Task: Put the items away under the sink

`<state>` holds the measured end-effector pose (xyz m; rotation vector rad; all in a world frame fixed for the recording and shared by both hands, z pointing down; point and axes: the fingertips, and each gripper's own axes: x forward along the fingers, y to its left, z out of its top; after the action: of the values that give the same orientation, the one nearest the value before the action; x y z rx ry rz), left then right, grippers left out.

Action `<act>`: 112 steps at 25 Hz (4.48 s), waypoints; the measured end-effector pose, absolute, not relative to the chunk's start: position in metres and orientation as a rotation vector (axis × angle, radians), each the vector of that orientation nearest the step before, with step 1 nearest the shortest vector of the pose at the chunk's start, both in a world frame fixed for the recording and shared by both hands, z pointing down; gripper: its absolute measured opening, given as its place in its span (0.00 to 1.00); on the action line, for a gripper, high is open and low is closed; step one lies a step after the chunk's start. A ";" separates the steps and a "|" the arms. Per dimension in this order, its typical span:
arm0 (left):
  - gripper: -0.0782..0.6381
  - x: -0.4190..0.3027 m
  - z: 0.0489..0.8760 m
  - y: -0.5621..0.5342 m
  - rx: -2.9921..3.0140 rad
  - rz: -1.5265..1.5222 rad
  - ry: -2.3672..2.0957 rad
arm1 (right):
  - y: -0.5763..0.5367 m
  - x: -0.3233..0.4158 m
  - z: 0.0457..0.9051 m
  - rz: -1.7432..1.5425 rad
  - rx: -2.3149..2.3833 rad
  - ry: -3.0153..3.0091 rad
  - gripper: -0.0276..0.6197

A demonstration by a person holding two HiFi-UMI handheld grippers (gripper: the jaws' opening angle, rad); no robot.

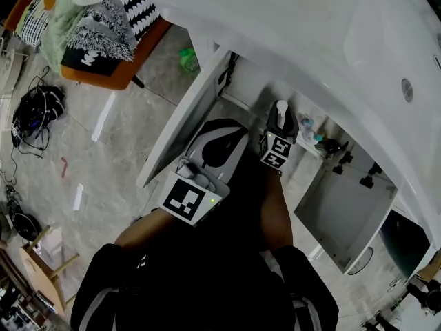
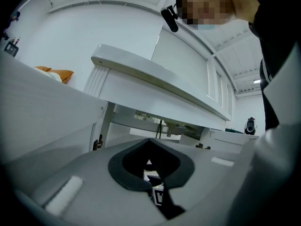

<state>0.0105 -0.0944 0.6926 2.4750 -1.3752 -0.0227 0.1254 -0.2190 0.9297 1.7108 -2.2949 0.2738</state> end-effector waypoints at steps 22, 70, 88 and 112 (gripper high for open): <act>0.12 -0.031 0.668 -0.043 2.508 -0.144 -1.353 | -0.156 0.130 0.916 0.399 1.771 -2.215 0.29; 0.12 0.047 0.252 0.068 2.563 0.132 -1.104 | 0.065 0.144 0.411 0.722 1.780 -2.230 0.07; 0.12 0.074 0.168 0.172 2.613 0.048 -1.062 | 0.182 0.171 0.263 0.545 1.811 -2.347 0.07; 0.11 0.055 0.182 0.186 2.593 0.103 -1.177 | 0.206 0.160 0.235 0.440 1.828 -2.406 0.07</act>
<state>0.0554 0.1862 0.1816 2.5930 -1.1768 0.1031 0.1596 0.2059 0.2348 1.8283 -2.4058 0.4397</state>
